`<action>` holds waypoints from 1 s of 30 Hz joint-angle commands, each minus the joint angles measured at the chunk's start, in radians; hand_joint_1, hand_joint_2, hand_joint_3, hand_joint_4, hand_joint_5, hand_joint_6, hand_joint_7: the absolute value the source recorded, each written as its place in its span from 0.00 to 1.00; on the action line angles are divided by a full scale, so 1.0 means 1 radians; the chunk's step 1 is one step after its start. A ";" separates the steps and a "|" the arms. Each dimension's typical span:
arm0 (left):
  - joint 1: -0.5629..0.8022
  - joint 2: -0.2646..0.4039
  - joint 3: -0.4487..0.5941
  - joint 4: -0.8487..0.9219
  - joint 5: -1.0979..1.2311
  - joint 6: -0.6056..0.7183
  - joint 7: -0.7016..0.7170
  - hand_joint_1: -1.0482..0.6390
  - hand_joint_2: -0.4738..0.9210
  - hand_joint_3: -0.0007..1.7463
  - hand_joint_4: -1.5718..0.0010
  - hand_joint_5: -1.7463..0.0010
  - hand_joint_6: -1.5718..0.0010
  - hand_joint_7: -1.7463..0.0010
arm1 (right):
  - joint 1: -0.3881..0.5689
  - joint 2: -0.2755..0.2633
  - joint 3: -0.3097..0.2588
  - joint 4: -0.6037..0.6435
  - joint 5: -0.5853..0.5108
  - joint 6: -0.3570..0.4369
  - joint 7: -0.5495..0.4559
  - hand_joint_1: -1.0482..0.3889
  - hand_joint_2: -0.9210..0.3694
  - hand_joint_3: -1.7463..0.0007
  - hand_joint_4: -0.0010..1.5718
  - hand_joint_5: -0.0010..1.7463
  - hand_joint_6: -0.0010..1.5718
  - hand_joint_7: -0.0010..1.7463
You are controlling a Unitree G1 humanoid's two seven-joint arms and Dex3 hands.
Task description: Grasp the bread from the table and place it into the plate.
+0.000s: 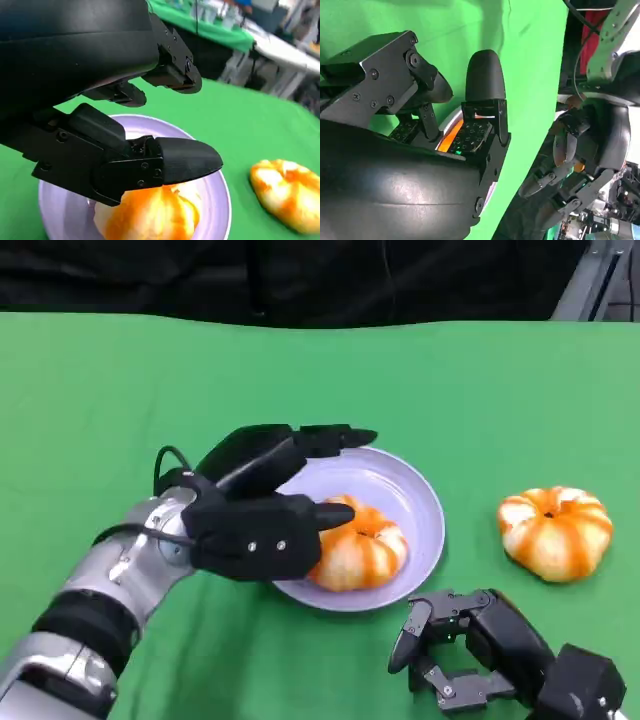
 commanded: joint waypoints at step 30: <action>0.240 -0.054 0.293 -0.125 -0.484 -0.223 -0.111 0.12 1.00 0.35 0.54 0.98 0.70 0.99 | 0.015 -0.025 -0.007 0.000 -0.013 -0.035 -0.024 0.82 0.29 0.35 0.65 0.77 0.64 0.61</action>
